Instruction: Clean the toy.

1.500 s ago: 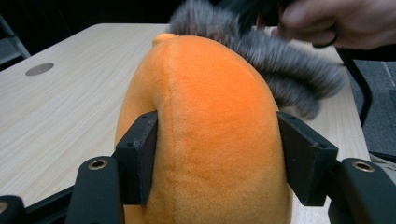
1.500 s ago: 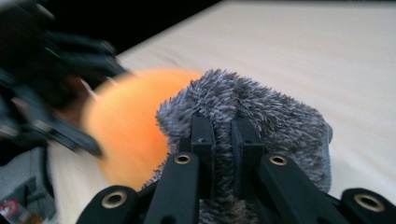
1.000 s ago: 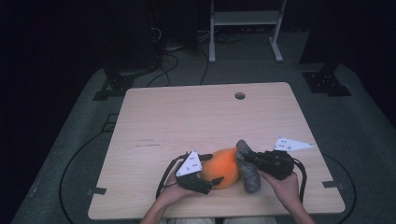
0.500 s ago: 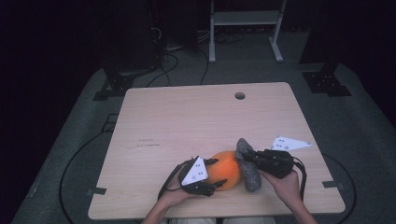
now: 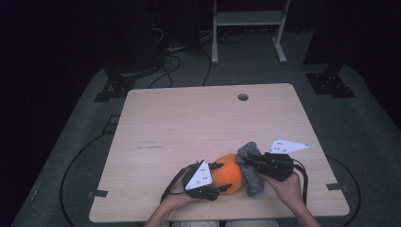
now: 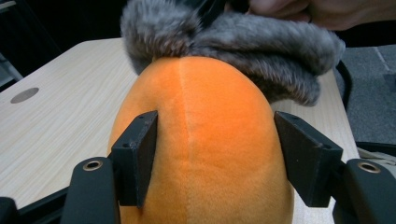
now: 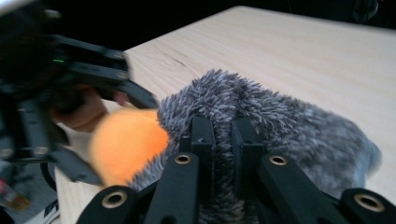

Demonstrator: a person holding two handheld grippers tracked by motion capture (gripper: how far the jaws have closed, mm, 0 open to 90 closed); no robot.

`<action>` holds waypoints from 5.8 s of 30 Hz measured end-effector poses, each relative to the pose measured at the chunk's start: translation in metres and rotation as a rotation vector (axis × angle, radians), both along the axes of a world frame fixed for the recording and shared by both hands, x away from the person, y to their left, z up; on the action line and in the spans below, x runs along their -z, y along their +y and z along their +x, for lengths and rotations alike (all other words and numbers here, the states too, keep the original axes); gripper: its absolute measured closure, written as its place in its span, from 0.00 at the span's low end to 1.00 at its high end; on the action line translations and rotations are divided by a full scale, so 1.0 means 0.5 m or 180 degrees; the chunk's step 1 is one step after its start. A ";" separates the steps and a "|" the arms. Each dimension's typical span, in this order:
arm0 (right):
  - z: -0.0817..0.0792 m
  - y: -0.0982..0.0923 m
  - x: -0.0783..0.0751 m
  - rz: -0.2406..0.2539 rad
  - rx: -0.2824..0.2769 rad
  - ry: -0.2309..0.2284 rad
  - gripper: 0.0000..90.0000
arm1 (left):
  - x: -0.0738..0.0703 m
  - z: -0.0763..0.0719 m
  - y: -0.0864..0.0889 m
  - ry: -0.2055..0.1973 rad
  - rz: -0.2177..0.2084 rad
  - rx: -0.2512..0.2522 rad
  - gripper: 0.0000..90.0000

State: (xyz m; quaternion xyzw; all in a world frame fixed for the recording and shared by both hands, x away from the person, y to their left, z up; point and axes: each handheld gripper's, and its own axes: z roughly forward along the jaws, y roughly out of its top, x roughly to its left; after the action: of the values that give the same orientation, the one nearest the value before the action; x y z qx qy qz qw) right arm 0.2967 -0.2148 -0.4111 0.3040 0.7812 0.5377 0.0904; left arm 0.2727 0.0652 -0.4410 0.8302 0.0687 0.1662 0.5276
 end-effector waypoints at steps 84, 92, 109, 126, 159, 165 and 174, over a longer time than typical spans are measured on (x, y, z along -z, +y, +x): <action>-0.002 -0.018 0.017 0.0002 0.0261 0.0021 0.90 | -0.001 0.043 0.019 0.0392 -0.0033 -0.0291 0.33; -0.064 0.022 -0.048 0.0068 -0.0039 -0.0416 0.90 | -0.025 0.046 0.018 0.0706 -0.0337 -0.0351 0.45; -0.060 0.059 -0.026 -0.0266 -0.0152 -0.0481 0.90 | -0.024 0.055 0.033 0.0914 -0.0450 -0.0511 0.45; -0.013 -0.030 0.004 -0.0061 0.0158 0.0091 0.90 | -0.022 0.012 -0.016 0.0107 -0.0067 -0.0401 0.37; -0.008 -0.024 -0.015 -0.0188 0.0095 -0.0134 0.90 | -0.005 -0.022 -0.038 -0.0486 0.0248 -0.0182 0.38; -0.015 -0.004 -0.009 -0.0246 0.0070 -0.0170 0.90 | -0.009 0.041 0.019 0.0404 -0.0141 -0.0674 0.18; -0.043 0.054 -0.032 -0.0295 -0.0087 -0.0335 0.90 | -0.018 0.007 -0.002 -0.0081 -0.0010 -0.0490 0.31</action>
State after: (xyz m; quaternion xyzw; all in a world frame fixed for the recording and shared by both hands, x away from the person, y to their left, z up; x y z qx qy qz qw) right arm 0.2750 -0.1878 -0.3953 0.2601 0.8036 0.5173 0.1379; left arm 0.2761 0.0641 -0.4320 0.8194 0.1259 0.2168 0.5154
